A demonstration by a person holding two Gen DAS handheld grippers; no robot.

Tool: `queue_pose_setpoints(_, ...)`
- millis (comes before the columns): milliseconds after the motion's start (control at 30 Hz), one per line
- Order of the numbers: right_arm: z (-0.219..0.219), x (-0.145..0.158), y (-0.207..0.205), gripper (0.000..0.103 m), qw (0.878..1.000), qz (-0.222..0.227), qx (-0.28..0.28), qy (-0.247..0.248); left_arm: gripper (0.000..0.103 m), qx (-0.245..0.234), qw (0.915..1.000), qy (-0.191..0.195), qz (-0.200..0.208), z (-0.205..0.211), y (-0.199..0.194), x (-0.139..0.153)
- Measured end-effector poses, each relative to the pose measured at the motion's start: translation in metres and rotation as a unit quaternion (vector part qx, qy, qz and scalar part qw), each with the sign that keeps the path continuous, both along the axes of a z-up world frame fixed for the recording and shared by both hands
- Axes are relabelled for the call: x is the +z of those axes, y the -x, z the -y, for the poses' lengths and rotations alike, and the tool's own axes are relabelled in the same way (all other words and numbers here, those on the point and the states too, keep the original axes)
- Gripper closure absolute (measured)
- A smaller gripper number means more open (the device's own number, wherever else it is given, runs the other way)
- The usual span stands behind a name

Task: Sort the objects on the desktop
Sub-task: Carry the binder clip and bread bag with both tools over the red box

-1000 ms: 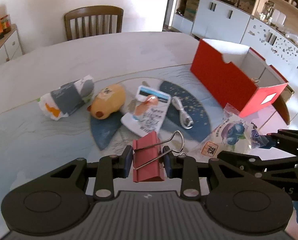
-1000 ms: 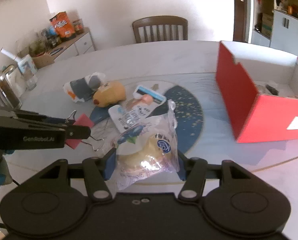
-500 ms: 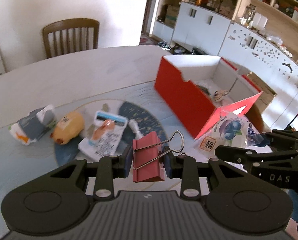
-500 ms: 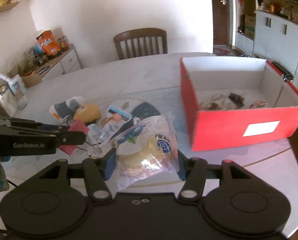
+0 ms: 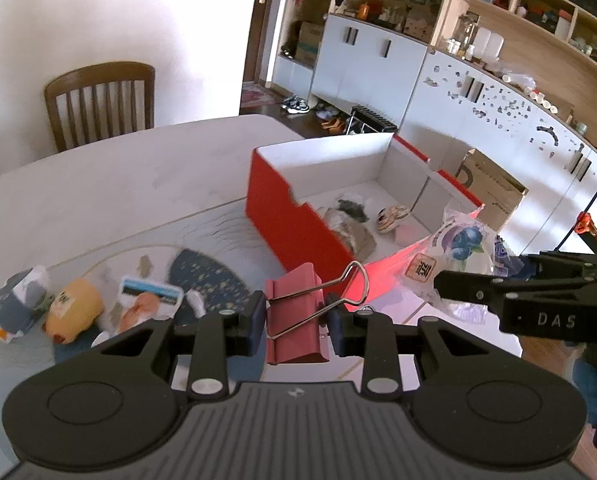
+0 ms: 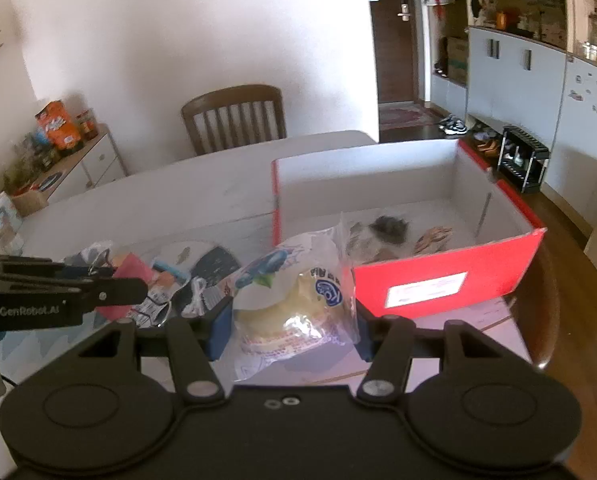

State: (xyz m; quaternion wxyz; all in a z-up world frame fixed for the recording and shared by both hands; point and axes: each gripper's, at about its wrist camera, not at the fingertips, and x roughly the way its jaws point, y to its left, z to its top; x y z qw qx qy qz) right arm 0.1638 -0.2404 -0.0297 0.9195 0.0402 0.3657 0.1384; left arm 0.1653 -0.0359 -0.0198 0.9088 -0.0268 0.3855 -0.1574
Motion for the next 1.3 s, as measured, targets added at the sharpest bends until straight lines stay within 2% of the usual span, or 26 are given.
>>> queue_pose_setpoints(300,0.040,0.011,-0.017,0.045,1.000,0.022,-0.020,0.004,0.072,-0.011,0.9999,-0.001,0.011,0.033,-0.018,0.010)
queue_pose_setpoints(733,0.079,0.014,-0.046,0.045,0.999,0.042,-0.020,0.014,0.072,-0.022,0.9993,-0.018,0.023,0.079,-0.049,0.014)
queue_pose_setpoints(1300,0.099,-0.003,-0.107,0.045,0.999,0.021,0.001,0.038,0.072,-0.022,0.9985,-0.050,0.009,0.115,-0.111,-0.002)
